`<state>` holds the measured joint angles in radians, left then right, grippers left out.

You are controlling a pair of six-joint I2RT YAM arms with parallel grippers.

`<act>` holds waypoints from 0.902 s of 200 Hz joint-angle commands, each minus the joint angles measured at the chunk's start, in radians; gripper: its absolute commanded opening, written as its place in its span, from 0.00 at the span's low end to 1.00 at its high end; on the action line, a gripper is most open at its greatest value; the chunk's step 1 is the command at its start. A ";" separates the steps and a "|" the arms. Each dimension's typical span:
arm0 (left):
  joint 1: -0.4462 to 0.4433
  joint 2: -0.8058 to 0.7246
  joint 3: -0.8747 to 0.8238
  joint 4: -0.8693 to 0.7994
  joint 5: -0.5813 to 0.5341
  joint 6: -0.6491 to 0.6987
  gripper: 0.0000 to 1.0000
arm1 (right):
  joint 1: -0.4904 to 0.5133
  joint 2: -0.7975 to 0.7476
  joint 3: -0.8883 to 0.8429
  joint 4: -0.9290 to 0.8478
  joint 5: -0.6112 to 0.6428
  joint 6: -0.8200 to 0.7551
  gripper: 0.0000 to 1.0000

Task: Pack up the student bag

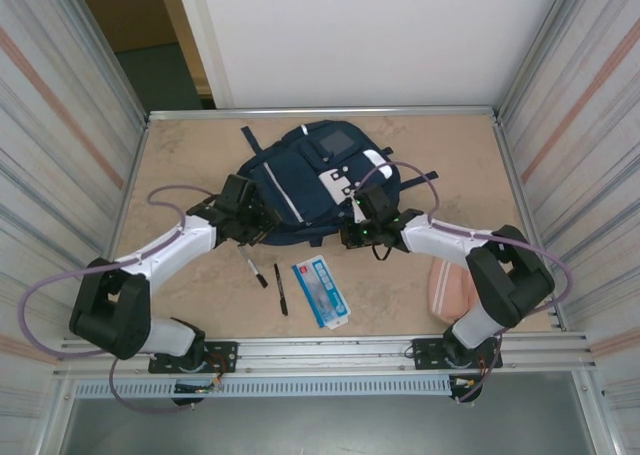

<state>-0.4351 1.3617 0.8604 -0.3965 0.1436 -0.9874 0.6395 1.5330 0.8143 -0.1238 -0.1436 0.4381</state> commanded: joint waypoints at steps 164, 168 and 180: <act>-0.011 0.384 0.434 -0.231 0.041 0.282 0.52 | -0.061 -0.659 -0.144 -0.077 0.292 -0.145 0.55; -0.012 0.390 0.431 -0.226 0.039 0.279 0.52 | -0.061 -0.659 -0.140 -0.087 0.290 -0.145 0.55; -0.014 0.406 0.421 -0.214 0.029 0.276 0.53 | -0.063 -0.661 -0.144 -0.092 0.282 -0.148 0.55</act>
<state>-0.4454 1.7405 1.2678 -0.5758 0.1837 -0.7208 0.5865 0.8822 0.6395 -0.1673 0.1207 0.3035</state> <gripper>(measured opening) 0.523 0.553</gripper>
